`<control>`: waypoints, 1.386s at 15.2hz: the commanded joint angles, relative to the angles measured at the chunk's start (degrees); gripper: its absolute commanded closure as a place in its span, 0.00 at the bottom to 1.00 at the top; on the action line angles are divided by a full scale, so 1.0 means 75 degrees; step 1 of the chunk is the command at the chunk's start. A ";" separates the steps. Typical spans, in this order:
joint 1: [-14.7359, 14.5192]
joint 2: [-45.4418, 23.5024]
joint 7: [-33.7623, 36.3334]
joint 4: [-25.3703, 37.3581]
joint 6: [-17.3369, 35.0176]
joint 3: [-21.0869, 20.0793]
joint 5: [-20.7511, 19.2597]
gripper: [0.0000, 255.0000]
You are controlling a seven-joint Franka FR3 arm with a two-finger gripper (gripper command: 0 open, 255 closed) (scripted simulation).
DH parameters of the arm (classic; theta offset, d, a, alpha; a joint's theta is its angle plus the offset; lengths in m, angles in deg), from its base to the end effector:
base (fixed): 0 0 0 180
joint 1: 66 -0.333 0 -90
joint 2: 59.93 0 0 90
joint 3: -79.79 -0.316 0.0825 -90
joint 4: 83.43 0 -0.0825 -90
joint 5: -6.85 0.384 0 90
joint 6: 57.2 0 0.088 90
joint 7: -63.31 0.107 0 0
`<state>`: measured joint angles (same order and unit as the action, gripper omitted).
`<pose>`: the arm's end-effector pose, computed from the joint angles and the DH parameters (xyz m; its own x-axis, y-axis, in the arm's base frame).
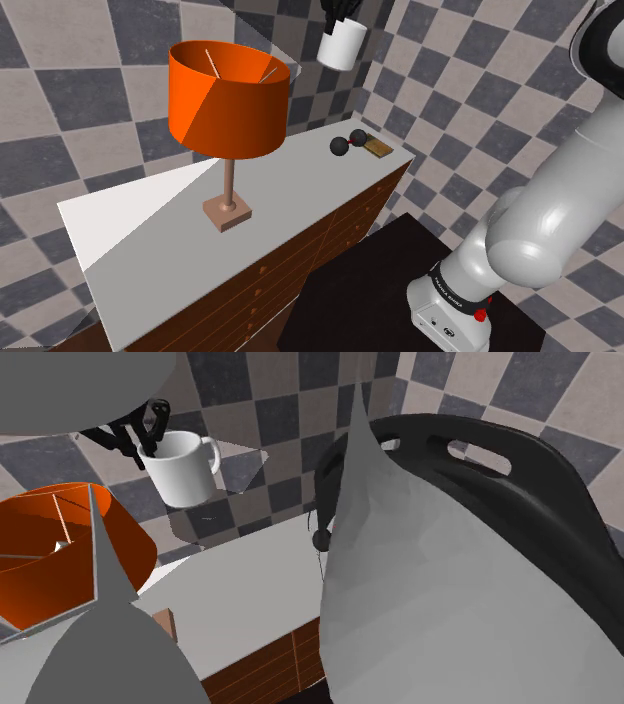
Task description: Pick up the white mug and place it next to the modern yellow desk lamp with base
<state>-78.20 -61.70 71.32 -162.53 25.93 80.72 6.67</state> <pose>0.5398 0.1074 0.6852 0.9976 0.0564 0.0396 0.0565 -0.9984 -0.0019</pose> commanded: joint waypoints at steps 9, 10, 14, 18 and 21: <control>-0.0008 0.0444 0.0018 -0.1624 0.1188 -0.0007 -0.0008 1.00; -0.0008 0.0472 0.0019 -0.1762 0.1299 -0.0007 -0.0008 1.00; -0.0008 0.0564 0.0022 -0.2288 0.1733 -0.0008 -0.0010 1.00; -0.0008 0.0625 0.0024 -0.2774 0.2157 -0.0008 -0.0011 1.00; -0.0008 0.0652 0.0025 -0.3114 0.2470 -0.0008 -0.0012 1.00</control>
<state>-78.24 -56.87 71.47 -184.98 43.55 80.69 6.58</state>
